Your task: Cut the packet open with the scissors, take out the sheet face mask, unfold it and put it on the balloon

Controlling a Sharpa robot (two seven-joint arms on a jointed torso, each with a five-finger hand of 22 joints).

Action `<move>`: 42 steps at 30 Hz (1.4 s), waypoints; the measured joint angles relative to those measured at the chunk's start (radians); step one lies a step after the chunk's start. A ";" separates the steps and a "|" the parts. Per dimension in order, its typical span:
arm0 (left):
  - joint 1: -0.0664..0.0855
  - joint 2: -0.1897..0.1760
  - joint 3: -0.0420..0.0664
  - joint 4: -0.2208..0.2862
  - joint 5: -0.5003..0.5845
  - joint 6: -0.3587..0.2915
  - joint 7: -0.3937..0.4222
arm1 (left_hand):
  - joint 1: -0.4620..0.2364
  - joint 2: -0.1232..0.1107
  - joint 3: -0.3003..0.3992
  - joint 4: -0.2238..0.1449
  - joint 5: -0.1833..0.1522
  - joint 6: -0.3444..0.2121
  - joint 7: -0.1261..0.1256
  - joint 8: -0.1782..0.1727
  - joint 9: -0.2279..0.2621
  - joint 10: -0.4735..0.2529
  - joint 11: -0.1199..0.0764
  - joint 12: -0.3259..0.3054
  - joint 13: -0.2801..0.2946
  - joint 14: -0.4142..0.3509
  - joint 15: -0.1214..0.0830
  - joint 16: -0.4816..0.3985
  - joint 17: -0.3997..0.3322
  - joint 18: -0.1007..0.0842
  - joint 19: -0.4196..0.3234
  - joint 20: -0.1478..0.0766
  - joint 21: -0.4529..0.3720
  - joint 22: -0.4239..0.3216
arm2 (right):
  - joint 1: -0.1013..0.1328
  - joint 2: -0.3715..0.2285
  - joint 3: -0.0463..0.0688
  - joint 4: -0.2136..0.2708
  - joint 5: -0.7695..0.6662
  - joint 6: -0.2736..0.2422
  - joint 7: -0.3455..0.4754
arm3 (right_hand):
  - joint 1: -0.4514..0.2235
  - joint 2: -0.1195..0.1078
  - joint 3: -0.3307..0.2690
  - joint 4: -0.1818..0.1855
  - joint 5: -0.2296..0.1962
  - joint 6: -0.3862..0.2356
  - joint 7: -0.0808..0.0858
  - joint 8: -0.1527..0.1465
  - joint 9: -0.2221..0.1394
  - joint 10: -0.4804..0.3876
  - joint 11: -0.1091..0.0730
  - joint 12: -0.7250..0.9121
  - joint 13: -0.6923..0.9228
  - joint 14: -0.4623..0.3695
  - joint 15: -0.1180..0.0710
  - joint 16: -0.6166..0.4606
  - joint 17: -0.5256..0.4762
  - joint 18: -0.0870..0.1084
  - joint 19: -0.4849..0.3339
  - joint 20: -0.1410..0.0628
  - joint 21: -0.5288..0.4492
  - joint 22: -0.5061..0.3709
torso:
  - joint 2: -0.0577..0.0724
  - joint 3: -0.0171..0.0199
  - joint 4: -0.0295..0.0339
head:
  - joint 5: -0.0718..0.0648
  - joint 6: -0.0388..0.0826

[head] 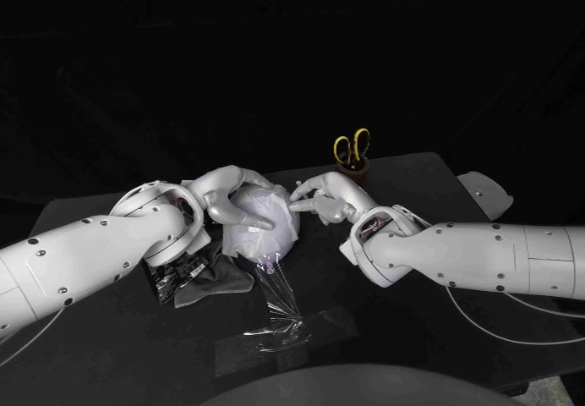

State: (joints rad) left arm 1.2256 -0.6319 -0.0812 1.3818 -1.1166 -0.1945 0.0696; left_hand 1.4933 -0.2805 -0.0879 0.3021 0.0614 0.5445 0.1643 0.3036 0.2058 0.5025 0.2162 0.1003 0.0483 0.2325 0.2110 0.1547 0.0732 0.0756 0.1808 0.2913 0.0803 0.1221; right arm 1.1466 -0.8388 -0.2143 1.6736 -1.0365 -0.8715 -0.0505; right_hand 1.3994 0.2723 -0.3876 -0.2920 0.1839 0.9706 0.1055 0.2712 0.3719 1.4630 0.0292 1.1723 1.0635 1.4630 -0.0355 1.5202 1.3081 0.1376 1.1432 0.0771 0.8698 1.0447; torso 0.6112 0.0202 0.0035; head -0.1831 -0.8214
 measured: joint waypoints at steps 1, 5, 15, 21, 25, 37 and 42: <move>0.000 0.000 0.000 0.000 0.000 0.000 0.000 | 0.000 0.000 0.000 0.000 0.000 0.000 0.000 0.000 0.000 0.000 0.000 0.000 0.000 0.000 0.000 0.000 0.000 0.000 0.000 0.000 0.000 0.000 | 0.000 0.002 0.000 -0.002 -0.004 0.000 -0.003 | 0.000 0.000 0.000 0.000 0.000 0.001 0.001 -0.001 0.000 0.000 0.000 0.000 0.000 0.000 0.000 0.000 0.000 0.000 0.000 0.000 0.000 0.000 | 0.000 0.0000 0.0001 | 0.000 0.000; 0.000 0.000 0.000 -0.001 0.002 0.001 0.000 | 0.000 0.000 0.000 0.000 0.000 0.000 0.000 0.000 0.000 0.000 0.000 0.000 0.000 0.000 0.000 0.000 0.000 0.000 0.000 0.000 0.000 0.000 | 0.000 0.006 0.000 -0.007 -0.016 0.003 -0.014 | 0.000 0.000 -0.006 0.000 0.000 0.003 0.003 -0.011 -0.004 0.000 0.000 0.000 0.000 0.000 0.000 0.000 0.000 0.000 0.000 0.000 0.000 0.001 | 0.000 0.0000 0.0001 | 0.001 0.001; 0.000 0.000 0.000 -0.003 0.004 0.003 0.000 | 0.000 0.000 0.000 0.000 0.000 0.000 0.000 0.000 0.000 0.000 0.000 -0.004 0.000 0.000 0.000 0.000 0.000 0.000 0.000 0.000 0.000 0.000 | -0.002 0.015 0.000 -0.007 -0.039 0.017 -0.038 | -0.007 -0.007 -0.022 0.002 -0.014 0.003 0.010 -0.028 -0.009 -0.002 0.002 0.000 0.000 0.001 0.005 0.006 0.000 -0.001 0.000 0.000 0.004 0.004 | -0.001 0.0002 -0.0006 | 0.002 0.000; 0.000 0.000 0.000 -0.003 0.006 0.005 0.000 | 0.000 0.000 -0.003 -0.003 0.000 0.000 0.000 0.000 0.000 0.000 0.000 -0.004 0.000 0.000 0.000 0.000 0.000 0.000 0.000 0.000 0.000 0.000 | -0.002 0.017 0.001 -0.005 -0.048 0.026 -0.049 | -0.020 -0.019 -0.039 0.005 -0.018 0.003 0.010 -0.042 -0.013 0.000 0.007 0.000 -0.001 0.001 0.005 0.006 -0.001 -0.003 0.000 0.000 0.003 0.005 | -0.001 0.0004 -0.0005 | 0.002 0.000; 0.000 0.000 0.000 -0.004 0.007 0.005 0.000 | 0.000 0.000 -0.003 -0.003 0.000 0.000 0.000 0.000 0.000 0.000 0.000 -0.004 0.000 0.000 0.000 0.000 0.000 0.000 0.000 0.000 0.000 0.000 | -0.003 0.016 0.001 -0.001 -0.051 0.029 -0.052 | -0.058 -0.023 -0.047 0.008 -0.002 0.007 0.014 -0.051 -0.014 0.000 0.007 0.000 -0.001 0.001 0.005 0.006 -0.001 -0.007 0.003 0.004 0.003 0.007 | -0.001 0.0005 -0.0005 | 0.002 0.000; 0.000 0.000 0.000 -0.005 0.010 0.007 0.000 | 0.000 0.000 -0.006 0.000 0.000 0.000 0.000 0.000 0.000 0.000 0.000 -0.004 0.000 0.000 0.000 0.000 0.000 0.000 0.000 0.000 0.000 0.000 | -0.004 0.019 0.001 0.003 -0.057 0.032 -0.059 | -0.098 -0.022 -0.050 0.011 0.008 0.018 0.018 -0.061 -0.015 -0.002 0.008 0.001 0.000 0.003 0.011 0.011 0.000 0.009 0.003 0.004 0.003 0.011 | -0.001 0.0006 -0.0005 | 0.004 -0.001; 0.000 0.000 0.000 -0.005 0.011 0.008 0.000 | 0.000 0.000 -0.006 0.000 0.000 0.000 0.000 0.000 0.000 0.000 0.000 -0.004 0.000 0.000 0.000 0.000 0.000 0.000 0.000 0.000 0.000 0.000 | -0.005 0.022 0.001 0.004 -0.066 0.032 -0.062 | -0.088 -0.013 -0.046 0.008 0.008 0.049 0.005 -0.061 -0.008 -0.001 0.008 0.004 0.000 0.003 0.011 0.020 0.000 0.009 0.007 0.007 0.013 0.018 | -0.001 0.0006 -0.0005 | 0.004 -0.002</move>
State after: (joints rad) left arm 1.2256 -0.6319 -0.0813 1.3769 -1.1059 -0.1869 0.0698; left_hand 1.4933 -0.2805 -0.0936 0.3021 0.0614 0.5445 0.1643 0.3036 0.2053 0.5025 0.2162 0.0958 0.0483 0.2325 0.2110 0.1547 0.0731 0.0756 0.1808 0.2913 0.0803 0.1221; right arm 1.1417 -0.8167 -0.2132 1.6771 -1.1023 -0.8400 -0.1130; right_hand 1.3115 0.2598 -0.4341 -0.2844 0.1915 1.0195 0.1102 0.2103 0.3637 1.4618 0.0369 1.1758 1.0634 1.4664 -0.0249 1.5399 1.3082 0.1467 1.1502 0.0845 0.8826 1.0629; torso 0.6106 0.0208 0.0030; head -0.1793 -0.8234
